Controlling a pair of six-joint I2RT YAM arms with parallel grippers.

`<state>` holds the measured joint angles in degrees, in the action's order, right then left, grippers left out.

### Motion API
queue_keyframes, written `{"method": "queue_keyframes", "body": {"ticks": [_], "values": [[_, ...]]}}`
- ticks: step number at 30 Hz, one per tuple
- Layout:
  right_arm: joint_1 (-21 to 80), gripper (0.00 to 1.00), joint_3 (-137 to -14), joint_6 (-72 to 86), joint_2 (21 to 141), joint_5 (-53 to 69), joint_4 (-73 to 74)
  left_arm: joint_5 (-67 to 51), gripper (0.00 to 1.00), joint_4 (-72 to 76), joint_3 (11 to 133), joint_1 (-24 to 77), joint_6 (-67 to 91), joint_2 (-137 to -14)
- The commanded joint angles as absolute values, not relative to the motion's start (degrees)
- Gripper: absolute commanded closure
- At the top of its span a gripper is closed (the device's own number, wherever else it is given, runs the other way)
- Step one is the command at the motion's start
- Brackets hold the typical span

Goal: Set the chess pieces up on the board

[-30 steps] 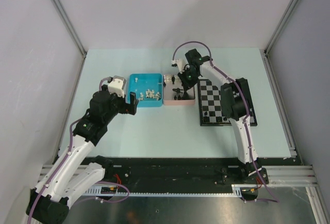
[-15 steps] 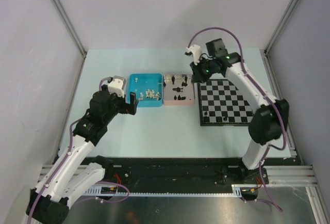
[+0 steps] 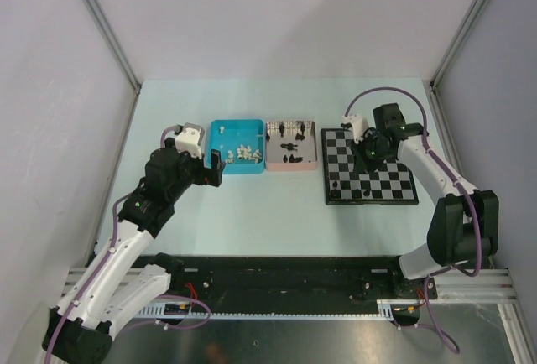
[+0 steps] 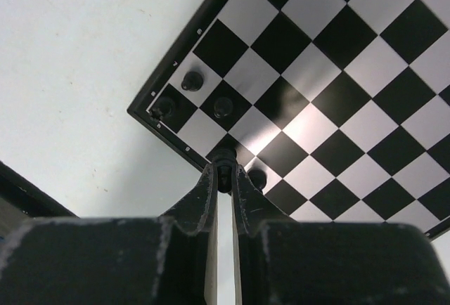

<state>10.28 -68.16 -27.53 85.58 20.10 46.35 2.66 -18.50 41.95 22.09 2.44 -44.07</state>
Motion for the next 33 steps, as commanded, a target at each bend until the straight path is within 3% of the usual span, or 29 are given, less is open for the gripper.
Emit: {"method": "queue_keyframes", "body": {"ticks": [1,33], "values": [[9.3,0.91,-66.6,-27.7,84.9,19.0,42.5,2.3,0.01,-16.9,41.7,21.8,0.2,-43.1],[10.3,0.88,-63.1,-26.4,94.6,14.9,39.6,1.5,0.01,-16.9,41.7,21.8,0.2,-43.2]]}}
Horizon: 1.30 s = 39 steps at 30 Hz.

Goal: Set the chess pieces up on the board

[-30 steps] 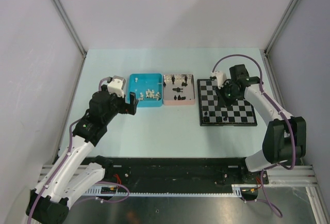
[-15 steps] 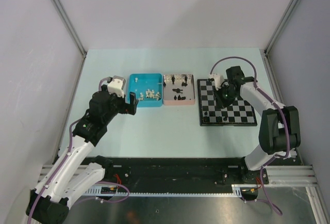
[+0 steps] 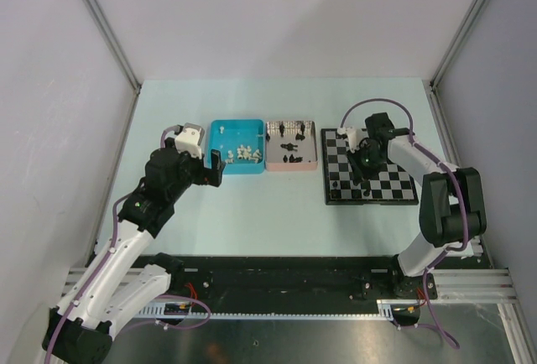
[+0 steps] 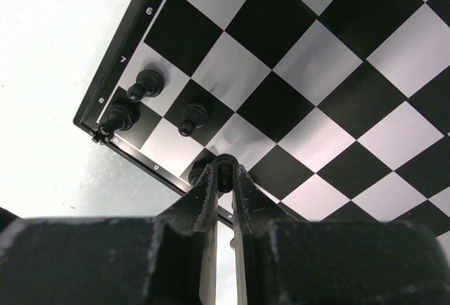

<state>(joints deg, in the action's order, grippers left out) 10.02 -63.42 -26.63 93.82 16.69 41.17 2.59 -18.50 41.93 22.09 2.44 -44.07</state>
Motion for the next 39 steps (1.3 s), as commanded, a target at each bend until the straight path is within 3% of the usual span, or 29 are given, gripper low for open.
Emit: {"method": "queue_keyframes", "body": {"ticks": [1,39], "values": [[10.4,0.87,-63.0,-26.4,94.7,14.8,39.3,1.5,0.01,-16.9,41.7,21.7,0.2,-43.2],[11.7,0.79,-62.9,-26.5,96.4,12.5,38.1,1.5,0.01,-16.9,41.7,21.8,0.2,-43.3]]}}
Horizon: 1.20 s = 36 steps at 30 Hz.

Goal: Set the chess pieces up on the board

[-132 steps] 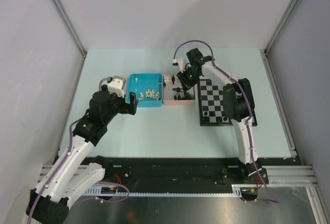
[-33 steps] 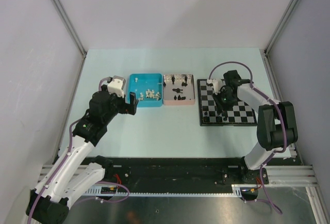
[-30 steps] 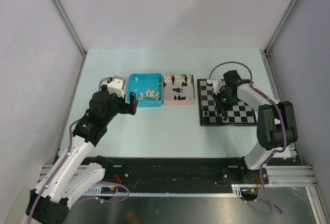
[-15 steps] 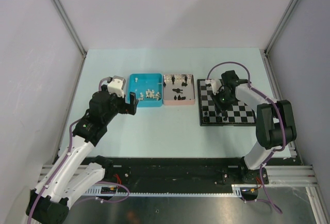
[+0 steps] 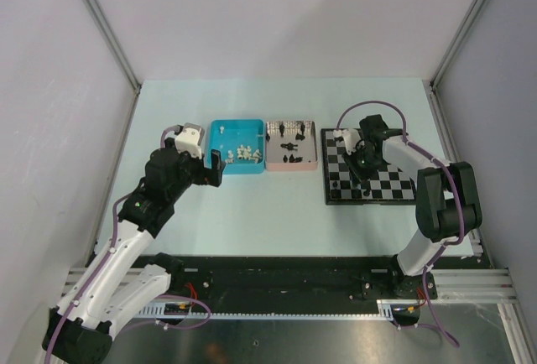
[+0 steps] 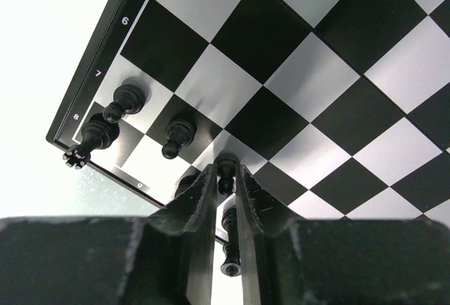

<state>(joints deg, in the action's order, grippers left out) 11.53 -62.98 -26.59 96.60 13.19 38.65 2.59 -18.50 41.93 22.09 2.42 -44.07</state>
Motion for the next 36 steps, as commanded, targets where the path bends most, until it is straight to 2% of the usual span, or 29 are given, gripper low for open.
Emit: {"method": "queue_keyframes", "body": {"ticks": [1,7,17,22,24,30,34,36], "values": [[11.7,0.77,-62.9,-26.5,96.3,12.5,38.1,1.5,0.01,-16.9,41.7,21.8,0.2,-43.2],[11.7,0.75,-63.0,-26.5,94.8,13.5,38.1,1.5,0.01,-16.8,41.7,21.8,0.2,-43.2],[9.5,0.64,-66.3,-28.7,87.9,17.1,39.5,1.6,0.01,-16.9,41.7,21.8,0.2,-43.4],[9.7,0.5,-69.8,-31.5,86.5,24.3,38.5,1.9,0.01,-16.7,41.8,21.8,0.1,-42.6],[10.4,0.46,-71.7,-32.0,87.5,29.3,37.7,2.0,0.01,-16.8,41.7,21.8,0.2,-42.5],[15.7,0.45,-76.5,-33.7,93.5,37.0,32.7,2.9,0.01,-16.7,41.6,21.8,0.2,-42.2],[18.8,0.44,-83.5,-34.9,101.4,36.0,30.4,3.3,0.0,-16.6,41.5,21.8,0.2,-42.2],[20.3,0.44,-87.5,-36.3,104.9,31.2,33.0,3.5,0.0,-16.6,41.5,21.8,0.2,-42.1]]}}
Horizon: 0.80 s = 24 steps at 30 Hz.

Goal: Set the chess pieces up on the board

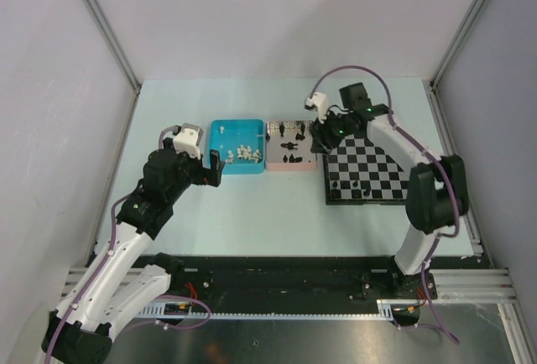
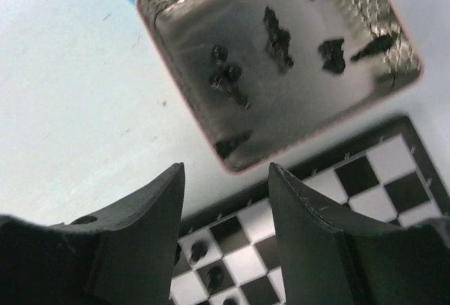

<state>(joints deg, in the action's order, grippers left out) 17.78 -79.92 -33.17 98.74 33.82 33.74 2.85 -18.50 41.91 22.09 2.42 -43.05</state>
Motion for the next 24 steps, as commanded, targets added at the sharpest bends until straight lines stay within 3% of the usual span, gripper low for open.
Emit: {"method": "queue_keyframes", "body": {"ticks": [1,8,24], "values": [[21.9,0.45,-92.4,-37.1,109.2,29.5,34.3,3.6,0.01,-16.6,41.5,21.8,0.2,-42.2],[24.2,0.47,-106.3,-39.2,121.4,23.5,37.8,3.9,0.0,-16.6,41.4,21.8,0.2,-42.0],[25.9,0.51,-117.5,-41.2,133.8,13.4,39.1,3.3,0.0,-16.6,41.5,21.7,0.2,-42.2]]}}
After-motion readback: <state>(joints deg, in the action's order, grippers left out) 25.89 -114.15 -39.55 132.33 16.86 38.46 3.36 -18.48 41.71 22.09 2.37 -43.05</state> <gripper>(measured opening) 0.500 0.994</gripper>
